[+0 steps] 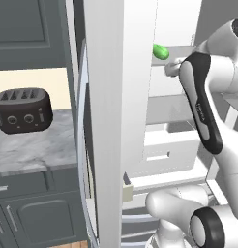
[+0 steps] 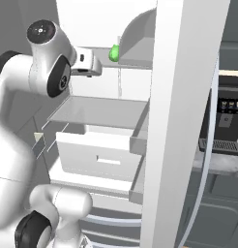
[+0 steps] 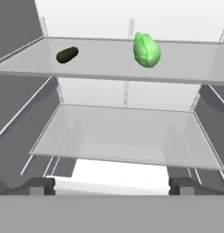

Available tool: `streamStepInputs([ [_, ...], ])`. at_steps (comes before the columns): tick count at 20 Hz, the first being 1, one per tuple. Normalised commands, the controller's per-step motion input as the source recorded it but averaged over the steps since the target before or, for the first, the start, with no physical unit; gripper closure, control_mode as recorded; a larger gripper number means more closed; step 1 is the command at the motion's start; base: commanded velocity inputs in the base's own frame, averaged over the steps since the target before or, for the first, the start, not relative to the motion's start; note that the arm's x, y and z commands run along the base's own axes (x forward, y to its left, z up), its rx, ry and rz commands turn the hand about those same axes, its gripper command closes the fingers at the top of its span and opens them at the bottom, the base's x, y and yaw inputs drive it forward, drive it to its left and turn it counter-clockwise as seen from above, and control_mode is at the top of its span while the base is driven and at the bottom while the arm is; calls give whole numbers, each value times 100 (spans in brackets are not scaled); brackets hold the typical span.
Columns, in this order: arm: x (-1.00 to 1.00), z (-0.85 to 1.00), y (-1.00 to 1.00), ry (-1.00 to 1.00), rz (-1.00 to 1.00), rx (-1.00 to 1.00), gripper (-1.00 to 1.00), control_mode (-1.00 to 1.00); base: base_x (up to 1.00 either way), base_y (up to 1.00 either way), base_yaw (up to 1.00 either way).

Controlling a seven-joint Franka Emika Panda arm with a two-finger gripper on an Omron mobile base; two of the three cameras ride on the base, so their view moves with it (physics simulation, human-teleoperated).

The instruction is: Move the pickle and corn from the top shelf to the second highest shelf to make space. Then, place the pitcher from the counter on the cleared top shelf.

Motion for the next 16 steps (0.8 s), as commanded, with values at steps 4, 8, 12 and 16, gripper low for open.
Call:
streamStepInputs([
  [4,40,2,-25,0,-1,0,-100,-100,0,0,0],
  [8,54,5,-17,-2,-3,0,-100,-100,0,0,0],
  [12,62,11,-4,-2,-3,-1,-100,-100,0,0,0],
  [16,76,2,-8,4,-3,0,-100,-100,0,0,0],
])
